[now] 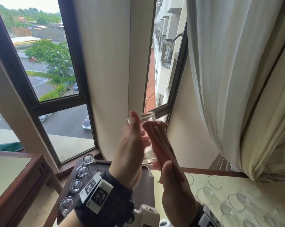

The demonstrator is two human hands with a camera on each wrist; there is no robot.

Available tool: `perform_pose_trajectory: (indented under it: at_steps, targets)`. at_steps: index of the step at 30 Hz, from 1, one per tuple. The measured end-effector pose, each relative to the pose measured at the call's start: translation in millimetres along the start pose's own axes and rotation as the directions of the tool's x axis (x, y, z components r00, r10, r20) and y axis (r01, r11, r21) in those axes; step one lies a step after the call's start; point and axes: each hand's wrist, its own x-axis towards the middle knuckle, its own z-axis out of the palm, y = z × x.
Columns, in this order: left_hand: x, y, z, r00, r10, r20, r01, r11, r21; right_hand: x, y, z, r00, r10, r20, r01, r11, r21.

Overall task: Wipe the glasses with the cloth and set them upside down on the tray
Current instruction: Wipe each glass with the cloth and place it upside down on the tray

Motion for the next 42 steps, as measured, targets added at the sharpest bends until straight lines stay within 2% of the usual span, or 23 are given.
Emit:
perform_pose_trajectory:
  at_steps: [1,3,4,6,8,12,15,18,20,21,23,25,27,28,29,31,33,35,37,39,40,42]
  targets:
    - [2.3,6.3,-1.8,1.0,-0.021,-0.011,0.021,1.0,-0.023,-7.1,3.0,0.8,0.999,0.035,0.023,-0.036,0.999,0.02]
    - [5.4,11.9,-5.5,0.998,-0.055,0.016,0.055,0.998,0.002,-17.8,13.6,1.3,0.96,0.242,0.141,-0.251,0.966,0.054]
    - [5.5,12.3,-5.7,0.998,-0.048,0.038,0.047,0.998,0.03,-17.6,16.1,1.7,0.953,0.271,0.137,-0.282,0.956,0.074]
    - [1.3,8.4,-3.0,0.998,-0.045,0.045,0.043,0.998,0.044,-9.3,14.8,2.5,0.983,0.184,0.025,-0.186,0.975,0.125]
    - [-6.8,3.0,2.1,0.995,-0.056,0.076,0.053,0.998,0.044,4.9,6.5,-1.3,0.993,0.121,0.013,-0.121,0.99,0.069]
    - [-22.1,-5.7,11.0,0.991,-0.019,0.132,0.013,0.999,0.046,23.0,-12.3,-21.0,0.952,0.299,0.06,-0.305,0.935,0.181]
    - [-25.0,-3.8,11.7,0.99,0.009,0.143,-0.026,0.993,0.112,30.3,-18.7,-10.4,0.989,0.143,0.021,-0.145,0.983,0.114]
    - [-15.9,2.2,2.1,0.995,-0.025,0.101,0.013,0.993,0.12,16.1,-3.3,5.8,0.989,-0.138,0.059,0.137,0.99,0.025]
    - [-11.3,9.5,-4.2,0.998,-0.024,0.055,0.019,0.996,0.085,3.3,11.0,12.7,0.983,-0.16,0.092,0.16,0.987,0.005]
    - [-11.1,13.9,-5.9,0.999,-0.011,0.039,0.008,0.998,0.063,-3.9,12.6,13.6,0.991,-0.115,0.067,0.113,0.993,0.03]
    - [-15.0,18.3,-6.4,0.997,-0.001,0.075,-0.005,0.997,0.076,-12.4,9.7,10.4,0.992,0.12,0.03,-0.122,0.986,0.114]
    - [-20.5,14.6,-3.5,0.991,-0.001,0.132,-0.011,0.995,0.095,-7.7,5.8,1.4,0.927,0.37,0.057,-0.374,0.923,0.095]
    - [-25.7,7.9,1.2,0.987,-0.019,0.159,0.009,0.998,0.061,4.2,5.1,-9.4,0.895,0.442,0.05,-0.445,0.888,0.114]
    - [-27.4,4.7,3.8,0.987,-0.021,0.162,0.012,0.998,0.057,11.5,0.4,-12.0,0.907,0.419,0.038,-0.42,0.901,0.108]
    - [-28.8,2.9,6.4,0.986,-0.026,0.165,0.014,0.997,0.072,17.1,-4.3,-12.1,0.942,0.336,0.02,-0.337,0.937,0.089]
    - [-29.7,3.9,10.4,0.988,-0.047,0.145,0.037,0.997,0.073,23.1,-7.9,-10.6,0.996,0.092,-0.003,-0.092,0.995,0.049]
    - [-23.1,8.9,11.0,0.992,-0.063,0.106,0.057,0.997,0.061,20.1,-11.5,-4.1,0.997,-0.079,0.023,0.077,0.995,0.064]
    - [-13.9,14.0,7.1,0.996,-0.057,0.061,0.053,0.996,0.076,9.9,-7.4,0.9,0.985,-0.144,0.093,0.142,0.989,0.031]
    - [-7.6,23.1,2.7,0.999,-0.03,0.027,0.029,0.999,0.043,0.1,-3.0,5.0,0.991,-0.086,0.104,0.086,0.996,0.005]
    - [-8.2,31.3,1.0,0.999,0.001,0.048,-0.002,1.0,0.021,-7.6,-0.6,5.7,0.995,0.003,0.096,-0.009,0.998,0.062]
    - [-12.3,34.3,2.3,0.997,0.013,0.08,-0.016,0.999,0.039,-8.0,0.9,4.6,0.992,0.089,0.091,-0.099,0.989,0.11]
    - [-20.6,31.6,6.4,0.99,0.042,0.133,-0.052,0.996,0.076,-3.1,3.2,2.3,0.942,0.334,0.035,-0.336,0.934,0.124]
